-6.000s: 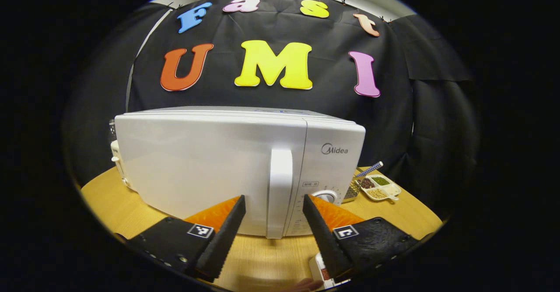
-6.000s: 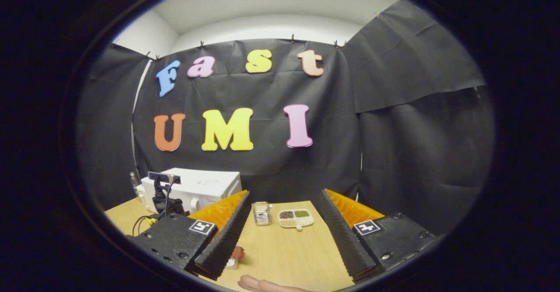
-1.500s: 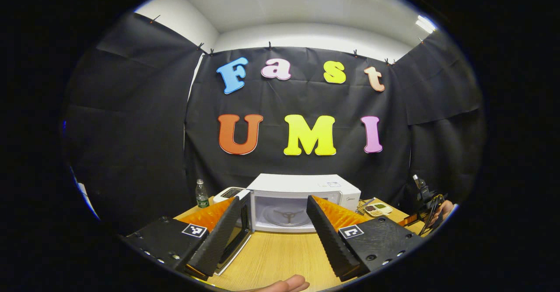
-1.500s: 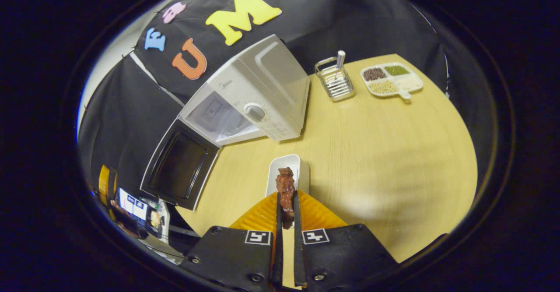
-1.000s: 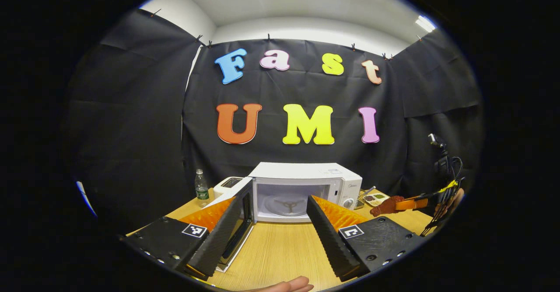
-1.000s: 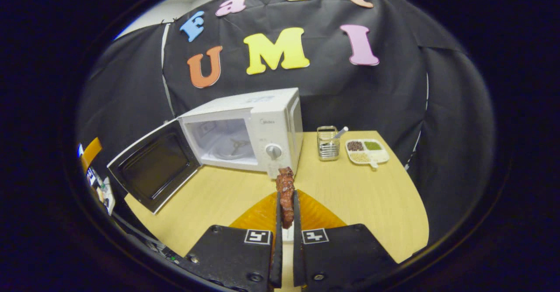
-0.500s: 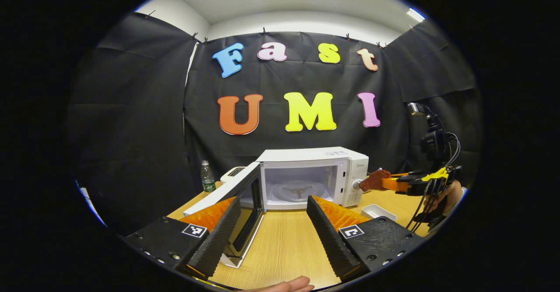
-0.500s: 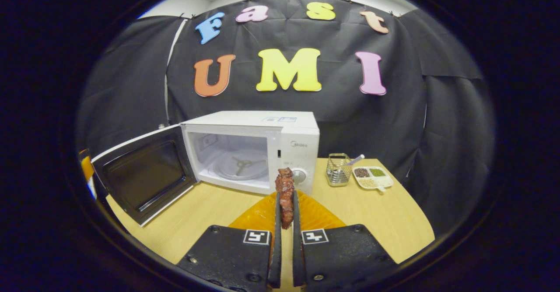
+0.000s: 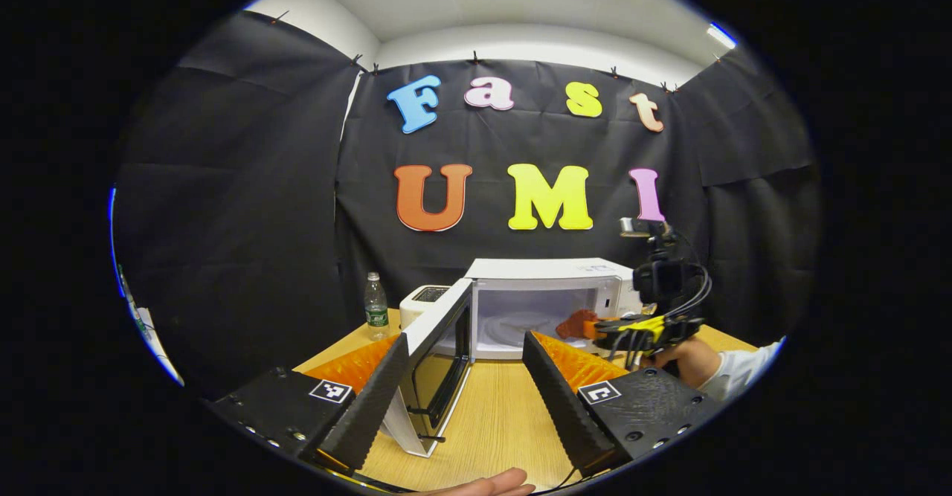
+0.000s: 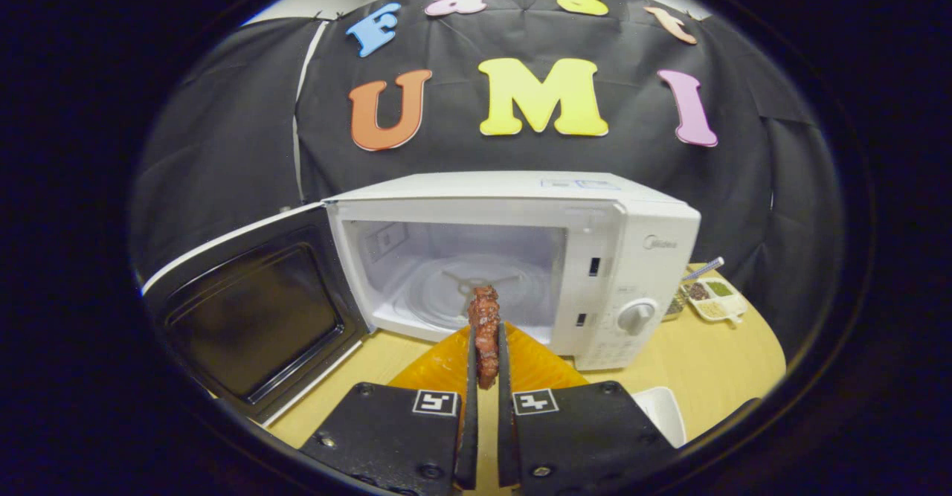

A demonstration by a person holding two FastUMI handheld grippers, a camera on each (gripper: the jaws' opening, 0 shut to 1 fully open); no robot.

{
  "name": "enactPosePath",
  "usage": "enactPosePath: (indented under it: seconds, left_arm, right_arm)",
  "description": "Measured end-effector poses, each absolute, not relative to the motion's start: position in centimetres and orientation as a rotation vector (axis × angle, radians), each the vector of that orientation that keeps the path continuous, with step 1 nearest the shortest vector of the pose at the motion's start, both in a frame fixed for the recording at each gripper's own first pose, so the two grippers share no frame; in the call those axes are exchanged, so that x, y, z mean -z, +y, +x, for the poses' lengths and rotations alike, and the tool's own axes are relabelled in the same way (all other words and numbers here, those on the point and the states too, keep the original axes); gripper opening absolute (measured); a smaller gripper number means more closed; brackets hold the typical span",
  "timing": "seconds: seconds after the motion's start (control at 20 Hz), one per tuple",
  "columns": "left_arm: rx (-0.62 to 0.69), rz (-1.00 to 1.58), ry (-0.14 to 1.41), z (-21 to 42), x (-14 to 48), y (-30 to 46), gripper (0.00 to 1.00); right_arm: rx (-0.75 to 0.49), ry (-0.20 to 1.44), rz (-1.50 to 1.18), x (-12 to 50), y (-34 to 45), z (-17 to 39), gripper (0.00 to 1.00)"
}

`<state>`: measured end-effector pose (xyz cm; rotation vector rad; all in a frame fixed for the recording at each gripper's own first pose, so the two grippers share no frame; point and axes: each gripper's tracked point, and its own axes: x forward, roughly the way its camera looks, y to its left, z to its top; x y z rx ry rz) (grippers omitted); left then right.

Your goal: Open the microwave oven with the left hand, put the food in, and close the microwave oven.

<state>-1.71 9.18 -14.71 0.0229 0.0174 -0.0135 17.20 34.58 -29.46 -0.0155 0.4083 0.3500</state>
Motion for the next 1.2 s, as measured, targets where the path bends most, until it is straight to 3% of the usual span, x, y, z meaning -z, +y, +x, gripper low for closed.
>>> enactPosePath:
  seconds: [0.5, 0.95, 1.1, 1.15, 1.2]
  left_arm:
    - [0.021, 0.031, 0.004, -1.0, 14.7, 9.9, 0.94]
    - [0.018, -0.012, 0.002, -1.0, 14.8, 11.1, 0.94]
    - [0.017, -0.008, 0.018, -1.3, 15.3, 11.2, 0.94]
    - [0.012, -0.001, 0.015, -1.4, 15.2, 11.5, 0.94]
    - [0.006, 0.002, 0.013, -1.5, 15.2, 11.7, 0.94]
  right_arm:
    - [-0.291, 0.452, 0.231, 32.2, 44.0, 27.7, 0.14]
    - [-0.123, 0.381, 0.341, 33.6, 42.7, 33.4, 0.19]
    - [-0.005, 0.329, 0.201, 34.3, 39.8, 33.6, 0.95]
    - [-0.024, 0.332, 0.190, 34.8, 39.9, 33.3, 0.89]
    - [-0.051, 0.343, 0.191, 35.1, 40.3, 32.9, 1.00]
